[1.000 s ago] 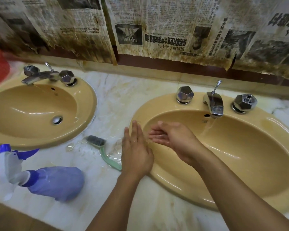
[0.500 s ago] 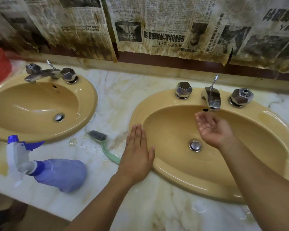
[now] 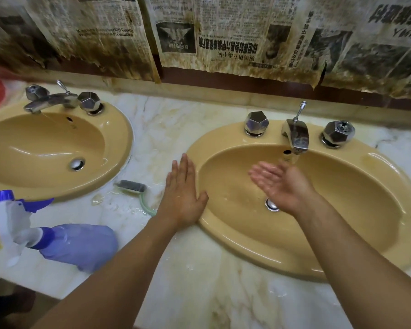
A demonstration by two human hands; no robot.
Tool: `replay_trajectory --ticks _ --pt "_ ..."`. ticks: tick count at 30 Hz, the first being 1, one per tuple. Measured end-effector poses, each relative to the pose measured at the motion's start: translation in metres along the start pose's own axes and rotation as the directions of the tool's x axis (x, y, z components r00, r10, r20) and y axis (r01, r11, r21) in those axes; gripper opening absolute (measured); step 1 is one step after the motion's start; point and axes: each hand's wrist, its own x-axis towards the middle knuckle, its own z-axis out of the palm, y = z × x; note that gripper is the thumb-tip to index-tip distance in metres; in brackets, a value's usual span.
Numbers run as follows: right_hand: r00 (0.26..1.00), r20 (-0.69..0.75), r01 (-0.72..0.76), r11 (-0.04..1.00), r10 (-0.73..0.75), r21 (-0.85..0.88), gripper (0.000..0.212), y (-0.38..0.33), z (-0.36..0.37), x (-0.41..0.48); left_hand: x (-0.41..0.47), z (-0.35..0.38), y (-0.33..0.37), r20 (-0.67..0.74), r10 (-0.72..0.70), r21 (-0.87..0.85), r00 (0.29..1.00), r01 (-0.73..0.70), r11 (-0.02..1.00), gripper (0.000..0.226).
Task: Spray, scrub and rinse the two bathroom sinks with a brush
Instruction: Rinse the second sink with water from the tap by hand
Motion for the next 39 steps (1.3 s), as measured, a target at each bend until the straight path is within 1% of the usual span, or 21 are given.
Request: replay_trajectory --ticks 2,4,5,9,12,15,18,20,22,24,26,27,29,30,32,33,34,35,36,37,39 --pt "0.997 -0.081 0.020 0.954 0.005 0.300 0.047 -0.021 -0.024 0.013 -0.002 0.000 0.002 -0.002 -0.014 0.051 1.000 0.014 0.999 0.097" --pt "0.994 -0.112 0.059 0.886 -0.008 0.460 0.041 -0.034 -0.037 0.021 -0.009 0.002 0.004 -0.002 -0.011 0.075 1.000 0.012 0.997 0.097" --pt "0.994 -0.112 0.067 0.878 -0.016 0.473 0.037 -0.036 -0.039 0.025 -0.014 0.003 0.004 -0.004 -0.006 0.088 1.000 0.006 0.996 0.097" --pt "0.997 -0.068 0.059 0.907 -0.034 0.416 0.028 -0.040 -0.037 0.028 -0.028 0.001 0.005 0.026 0.038 0.122 0.999 -0.041 0.992 0.097" --pt "1.000 -0.023 0.013 0.963 -0.007 0.270 0.015 -0.033 -0.023 0.015 -0.036 -0.008 0.004 0.072 0.111 0.200 0.991 -0.124 0.972 0.100" --pt "0.994 0.051 -0.095 0.994 0.092 0.053 0.025 -0.013 0.003 -0.005 -0.048 -0.010 -0.003 0.124 0.304 0.229 0.945 -0.325 0.917 0.101" --pt "0.980 0.104 -0.140 0.960 0.169 -0.242 0.035 0.008 0.033 -0.032 -0.051 -0.007 -0.014 0.106 0.472 0.266 0.875 -0.482 0.834 0.092" --pt "0.978 0.133 -0.088 0.902 0.158 -0.424 0.038 0.025 0.046 -0.049 -0.043 -0.010 -0.018 0.134 0.516 0.272 0.846 -0.532 0.802 0.089" --pt "0.981 0.159 -0.002 0.824 0.113 -0.567 0.038 0.041 0.053 -0.062 -0.030 -0.014 -0.017 0.211 0.546 0.293 0.811 -0.586 0.756 0.090" --pt "0.984 0.171 0.080 0.756 0.042 -0.649 0.036 0.053 0.052 -0.068 -0.019 -0.014 -0.013 0.242 0.599 0.320 0.763 -0.645 0.694 0.093" --pt "0.984 0.169 0.152 0.733 -0.051 -0.663 0.033 0.056 0.047 -0.068 -0.013 -0.011 -0.011 0.217 0.654 0.332 0.725 -0.684 0.649 0.091" --pt "0.984 0.151 0.173 0.746 -0.098 -0.644 0.032 0.054 0.042 -0.063 -0.011 -0.010 -0.012 0.183 0.680 0.321 0.710 -0.697 0.641 0.086" --pt "0.985 0.064 0.169 0.824 -0.159 -0.541 0.033 0.041 0.024 -0.045 -0.009 -0.010 -0.015 0.129 0.717 0.274 0.685 -0.719 0.638 0.079" --pt "0.987 0.006 0.149 0.882 -0.163 -0.448 0.035 0.030 0.011 -0.033 -0.008 -0.011 -0.018 0.117 0.729 0.256 0.675 -0.729 0.634 0.076" --pt "0.989 -0.097 0.096 0.984 -0.111 -0.152 0.037 0.003 -0.018 -0.008 -0.004 -0.012 -0.020 0.125 0.735 0.237 0.666 -0.739 0.630 0.076" --pt "0.990 -0.119 0.077 0.997 -0.073 0.030 0.037 -0.009 -0.031 0.003 -0.003 -0.013 -0.020 0.135 0.731 0.230 0.669 -0.738 0.634 0.076" --pt "0.991 -0.125 0.074 0.978 -0.050 0.195 0.037 -0.019 -0.042 0.013 -0.003 -0.013 -0.020 0.141 0.727 0.221 0.672 -0.737 0.639 0.077" --pt "0.991 -0.125 0.083 0.943 -0.044 0.321 0.036 -0.028 -0.049 0.022 -0.002 -0.013 -0.019 0.142 0.724 0.211 0.675 -0.736 0.644 0.077" --pt "0.991 -0.124 0.093 0.912 -0.047 0.399 0.035 -0.034 -0.052 0.029 -0.002 -0.014 -0.018 0.142 0.722 0.202 0.677 -0.734 0.648 0.078" --pt "0.992 -0.114 0.097 0.897 -0.052 0.432 0.032 -0.038 -0.052 0.034 -0.002 -0.014 -0.017 0.147 0.719 0.197 0.680 -0.732 0.652 0.079" --pt "0.996 -0.071 0.070 0.920 -0.046 0.387 0.027 -0.038 -0.044 0.034 -0.001 -0.014 -0.015 0.165 0.712 0.205 0.683 -0.730 0.652 0.081"
